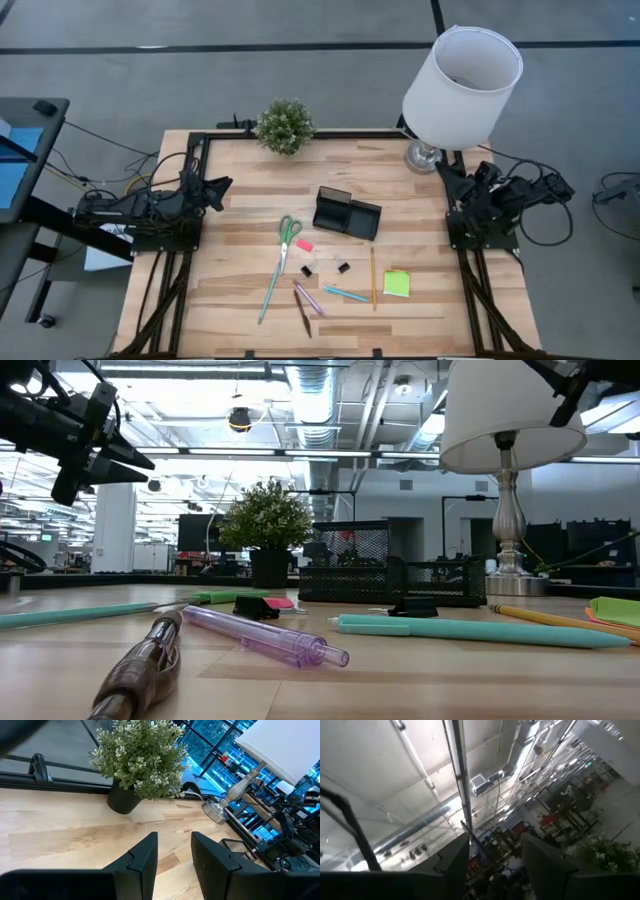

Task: Pick and place office supplies into organizer
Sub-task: Put the green sticky notes on the black desk organizer

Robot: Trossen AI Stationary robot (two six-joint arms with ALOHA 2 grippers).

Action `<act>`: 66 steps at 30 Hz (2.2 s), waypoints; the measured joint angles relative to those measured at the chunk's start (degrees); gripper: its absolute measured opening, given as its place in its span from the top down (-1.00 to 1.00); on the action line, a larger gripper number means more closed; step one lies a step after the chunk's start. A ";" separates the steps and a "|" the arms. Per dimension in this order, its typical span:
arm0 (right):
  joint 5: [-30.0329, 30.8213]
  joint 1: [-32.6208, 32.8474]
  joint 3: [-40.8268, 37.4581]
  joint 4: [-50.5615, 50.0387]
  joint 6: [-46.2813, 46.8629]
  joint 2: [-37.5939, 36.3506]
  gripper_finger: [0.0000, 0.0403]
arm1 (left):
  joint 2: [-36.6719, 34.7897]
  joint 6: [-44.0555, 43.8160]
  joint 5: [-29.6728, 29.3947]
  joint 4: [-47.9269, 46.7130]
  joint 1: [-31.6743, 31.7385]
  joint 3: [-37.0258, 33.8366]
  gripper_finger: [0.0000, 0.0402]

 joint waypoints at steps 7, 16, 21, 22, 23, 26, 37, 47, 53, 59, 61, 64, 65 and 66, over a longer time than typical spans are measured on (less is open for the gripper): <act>-9.94 0.29 2.54 0.36 3.76 7.44 0.24 | 0.00 -1.71 -0.01 0.00 0.00 0.00 0.45; -14.58 3.56 30.66 -33.47 5.46 29.18 0.41 | 0.00 -6.80 0.46 -0.02 0.00 0.00 0.45; -13.99 5.46 44.04 -67.23 9.64 45.93 0.37 | 0.00 -5.85 2.48 -0.02 0.00 0.00 0.45; -14.13 5.45 45.22 -71.50 11.35 48.98 0.35 | 0.00 -5.15 2.66 -0.02 0.00 0.00 0.45; -14.13 5.44 46.17 -74.60 13.78 51.46 0.33 | 0.00 -4.75 3.09 -0.02 0.00 0.00 0.45; -16.35 5.42 47.27 -77.22 21.14 58.17 0.27 | 0.00 -4.66 3.18 -0.04 0.00 0.00 0.45; -42.71 5.44 47.18 -79.31 23.54 80.18 0.11 | 0.00 -4.59 3.21 -0.13 0.00 0.00 0.45; -45.41 5.06 48.08 -81.25 21.65 91.30 0.13 | 0.00 -4.52 3.32 -0.58 0.00 0.00 0.45; -45.22 4.52 50.10 -82.54 21.31 90.13 0.12 | 0.00 -4.31 3.32 -0.56 -0.01 0.00 0.45; -42.10 4.57 50.46 -84.46 20.97 87.87 0.12 | 0.00 -4.31 3.31 -0.56 -0.02 0.00 0.45; -40.74 4.55 50.39 -85.93 19.67 87.91 0.12 | -0.01 -4.31 3.29 -0.61 -0.02 0.00 0.45; -39.08 3.65 50.39 -84.76 18.46 89.26 0.12 | 0.00 -4.31 3.29 -1.59 -0.02 0.00 0.45; -38.95 3.26 50.39 -84.52 18.37 89.87 0.12 | -0.02 -4.33 3.29 -1.92 -0.02 0.00 0.45; -38.95 2.88 50.39 -84.27 18.27 90.61 0.12 | 0.00 -4.33 3.29 -1.98 -0.02 0.00 0.45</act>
